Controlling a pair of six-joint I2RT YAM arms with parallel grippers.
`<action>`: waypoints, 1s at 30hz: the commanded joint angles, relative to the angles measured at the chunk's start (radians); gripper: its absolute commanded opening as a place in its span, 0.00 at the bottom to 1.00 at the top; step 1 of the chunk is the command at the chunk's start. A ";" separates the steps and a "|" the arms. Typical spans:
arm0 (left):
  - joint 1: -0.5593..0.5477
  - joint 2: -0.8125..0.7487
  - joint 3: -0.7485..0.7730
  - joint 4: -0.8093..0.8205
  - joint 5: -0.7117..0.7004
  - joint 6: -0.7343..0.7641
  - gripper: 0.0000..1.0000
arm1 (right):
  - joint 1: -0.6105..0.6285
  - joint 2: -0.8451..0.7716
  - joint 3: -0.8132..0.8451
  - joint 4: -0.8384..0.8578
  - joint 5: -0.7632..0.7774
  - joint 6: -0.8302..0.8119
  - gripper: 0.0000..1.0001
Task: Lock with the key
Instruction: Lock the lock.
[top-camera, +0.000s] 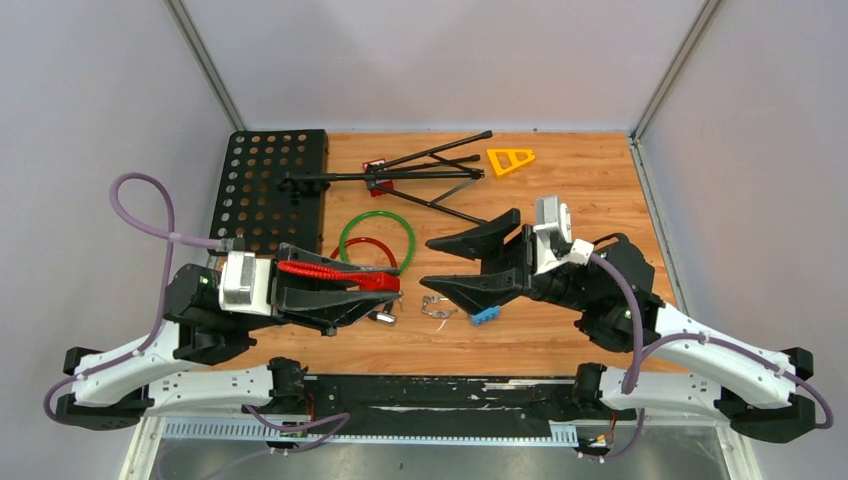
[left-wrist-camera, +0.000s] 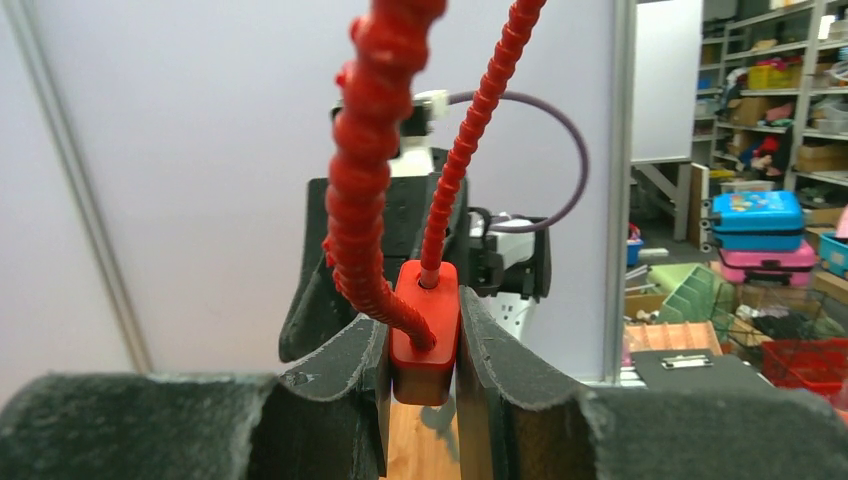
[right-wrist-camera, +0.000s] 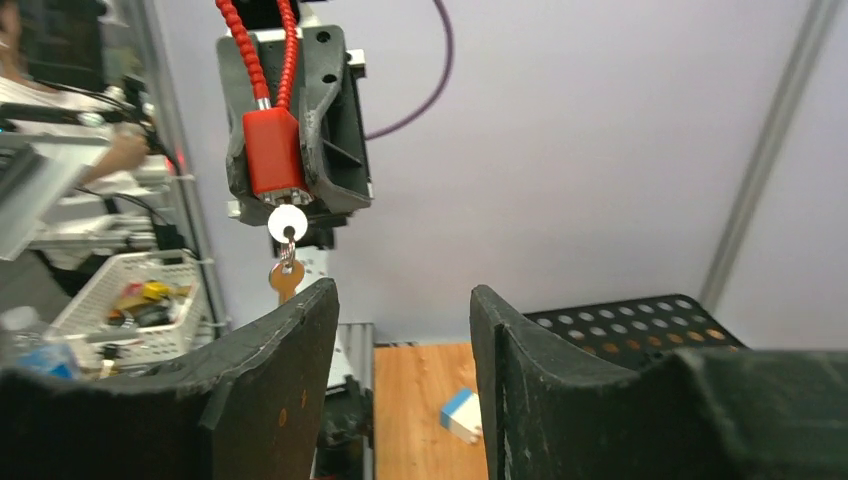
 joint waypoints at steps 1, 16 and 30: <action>0.001 0.010 0.052 0.069 0.088 -0.033 0.00 | -0.048 0.030 0.024 0.170 -0.257 0.245 0.51; 0.001 0.048 0.057 0.082 0.132 -0.032 0.00 | -0.049 0.089 0.033 0.263 -0.316 0.353 0.49; 0.001 0.044 0.040 0.081 0.116 -0.015 0.00 | -0.048 0.120 0.033 0.277 -0.344 0.379 0.26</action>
